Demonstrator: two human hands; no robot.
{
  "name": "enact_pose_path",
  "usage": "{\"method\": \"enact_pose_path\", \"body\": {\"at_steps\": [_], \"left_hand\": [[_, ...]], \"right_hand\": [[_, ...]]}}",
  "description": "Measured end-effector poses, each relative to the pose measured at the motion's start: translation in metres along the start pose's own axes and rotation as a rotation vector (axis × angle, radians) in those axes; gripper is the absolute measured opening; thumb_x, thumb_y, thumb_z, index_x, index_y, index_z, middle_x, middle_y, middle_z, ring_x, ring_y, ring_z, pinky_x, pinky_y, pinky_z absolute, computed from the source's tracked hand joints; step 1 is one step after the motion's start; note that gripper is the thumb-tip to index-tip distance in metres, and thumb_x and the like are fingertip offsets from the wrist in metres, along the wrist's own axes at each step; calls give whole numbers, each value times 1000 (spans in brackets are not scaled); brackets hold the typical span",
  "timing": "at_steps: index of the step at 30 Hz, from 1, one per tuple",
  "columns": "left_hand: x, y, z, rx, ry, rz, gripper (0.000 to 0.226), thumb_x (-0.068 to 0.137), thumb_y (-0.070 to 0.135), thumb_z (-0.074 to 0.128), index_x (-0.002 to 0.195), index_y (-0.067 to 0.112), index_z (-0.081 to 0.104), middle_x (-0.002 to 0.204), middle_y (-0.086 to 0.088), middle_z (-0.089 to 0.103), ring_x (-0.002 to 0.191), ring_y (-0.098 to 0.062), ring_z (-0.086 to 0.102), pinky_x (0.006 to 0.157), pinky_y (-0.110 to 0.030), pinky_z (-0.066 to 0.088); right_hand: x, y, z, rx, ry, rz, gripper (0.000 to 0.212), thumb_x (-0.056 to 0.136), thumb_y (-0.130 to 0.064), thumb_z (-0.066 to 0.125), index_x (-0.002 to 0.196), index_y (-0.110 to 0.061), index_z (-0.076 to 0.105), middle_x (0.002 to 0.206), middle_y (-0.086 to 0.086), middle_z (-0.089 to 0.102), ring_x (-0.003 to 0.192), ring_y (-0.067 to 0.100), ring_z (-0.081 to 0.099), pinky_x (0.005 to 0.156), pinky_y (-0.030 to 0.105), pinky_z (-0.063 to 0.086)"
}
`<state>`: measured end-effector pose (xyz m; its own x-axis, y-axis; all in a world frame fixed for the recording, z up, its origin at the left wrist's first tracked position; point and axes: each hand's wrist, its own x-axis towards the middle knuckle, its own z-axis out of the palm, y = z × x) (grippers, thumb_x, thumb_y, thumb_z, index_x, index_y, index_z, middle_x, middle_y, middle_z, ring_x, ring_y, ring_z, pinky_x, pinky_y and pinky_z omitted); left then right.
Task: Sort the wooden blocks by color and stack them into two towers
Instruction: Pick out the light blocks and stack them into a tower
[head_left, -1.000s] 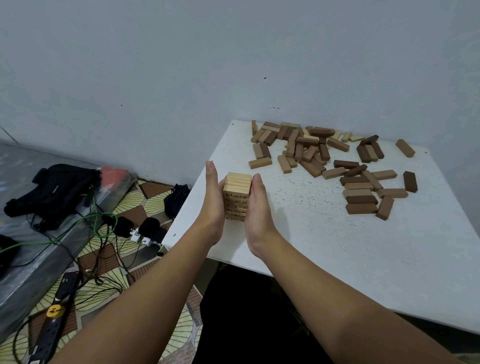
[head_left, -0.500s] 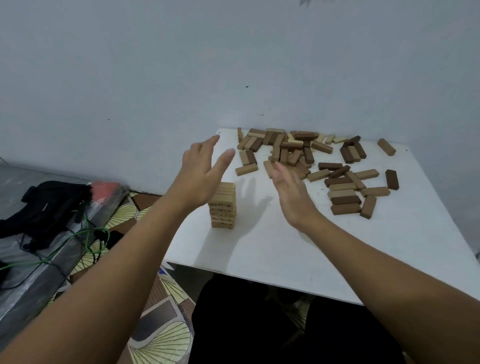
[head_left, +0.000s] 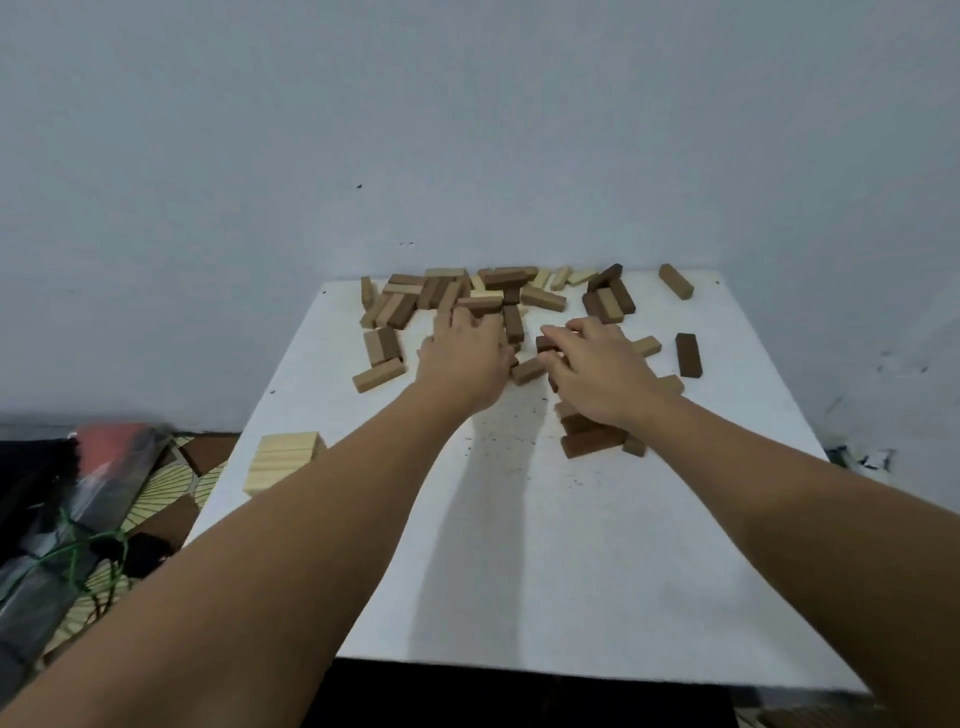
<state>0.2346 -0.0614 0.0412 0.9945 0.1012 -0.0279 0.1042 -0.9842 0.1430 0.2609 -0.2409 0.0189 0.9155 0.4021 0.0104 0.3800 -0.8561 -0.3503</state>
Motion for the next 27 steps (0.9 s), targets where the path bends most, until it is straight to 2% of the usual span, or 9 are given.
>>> {"method": "enact_pose_path", "body": {"at_steps": [4, 8, 12, 14, 17, 19, 21, 24, 27], "left_hand": [[39, 9, 32, -31, 105, -60, 51, 107, 51, 35, 151, 25, 44, 157, -12, 37, 149, -36, 23, 120, -54, 29], [63, 3, 62, -80, 222, -85, 60, 105, 61, 31, 157, 31, 39, 161, -6, 33, 150, -33, 19, 122, -52, 20], [60, 1, 83, -259, 423, -81, 43, 102, 56, 47, 134, 30, 59, 147, -3, 43, 137, -29, 28, 115, -50, 29], [61, 0, 86, -291, 474, -88, 35, 100, 54, 52, 121, 27, 61, 141, -2, 44, 132, -29, 31, 112, -49, 31], [63, 0, 87, -276, 470, -112, 43, 98, 55, 50, 130, 28, 57, 143, -2, 39, 133, -29, 32, 113, -51, 30], [64, 1, 86, -225, 425, -138, 54, 97, 60, 44, 143, 34, 52, 150, -1, 35, 137, -30, 28, 116, -52, 25], [66, 2, 85, -217, 394, -139, 54, 98, 62, 40, 146, 38, 51, 153, -1, 34, 141, -29, 25, 119, -52, 21], [65, 1, 84, -325, 449, -135, 35, 101, 51, 45, 126, 32, 60, 143, 2, 39, 136, -27, 29, 116, -47, 22], [65, 2, 85, -352, 484, -170, 21, 101, 42, 51, 115, 27, 58, 138, 1, 39, 132, -25, 29, 114, -49, 26]], "right_hand": [[38, 22, 6, -56, 0, -29, 43, 108, -41, 38, 151, -33, 43, 157, 8, 38, 141, 33, 35, 114, 51, 35], [72, 35, 12, -70, -5, -70, 47, 108, -36, 40, 155, -39, 37, 155, 8, 35, 139, 34, 32, 115, 52, 32], [98, 36, 17, -63, -24, -110, 49, 107, -37, 41, 154, -46, 37, 156, 7, 30, 139, 32, 27, 118, 51, 28], [109, 34, 19, -100, -41, -127, 49, 106, -41, 40, 154, -48, 36, 152, 7, 32, 137, 32, 27, 116, 50, 27], [118, 27, 21, -108, -22, -129, 48, 104, -43, 41, 151, -45, 40, 143, 9, 36, 130, 32, 32, 112, 50, 30], [120, 25, 20, -88, 31, -140, 41, 100, -38, 47, 140, -36, 51, 136, 9, 39, 125, 32, 36, 108, 49, 33], [120, 28, 17, -112, 70, -158, 31, 96, -33, 50, 125, -29, 59, 131, 8, 42, 122, 31, 39, 102, 47, 35], [123, 39, 12, -116, 124, -172, 24, 94, -27, 54, 115, -30, 65, 120, 4, 45, 113, 28, 41, 97, 44, 38], [128, 44, 11, -61, 134, -162, 29, 97, -25, 55, 121, -38, 65, 120, 2, 43, 114, 27, 40, 101, 47, 40]]}}
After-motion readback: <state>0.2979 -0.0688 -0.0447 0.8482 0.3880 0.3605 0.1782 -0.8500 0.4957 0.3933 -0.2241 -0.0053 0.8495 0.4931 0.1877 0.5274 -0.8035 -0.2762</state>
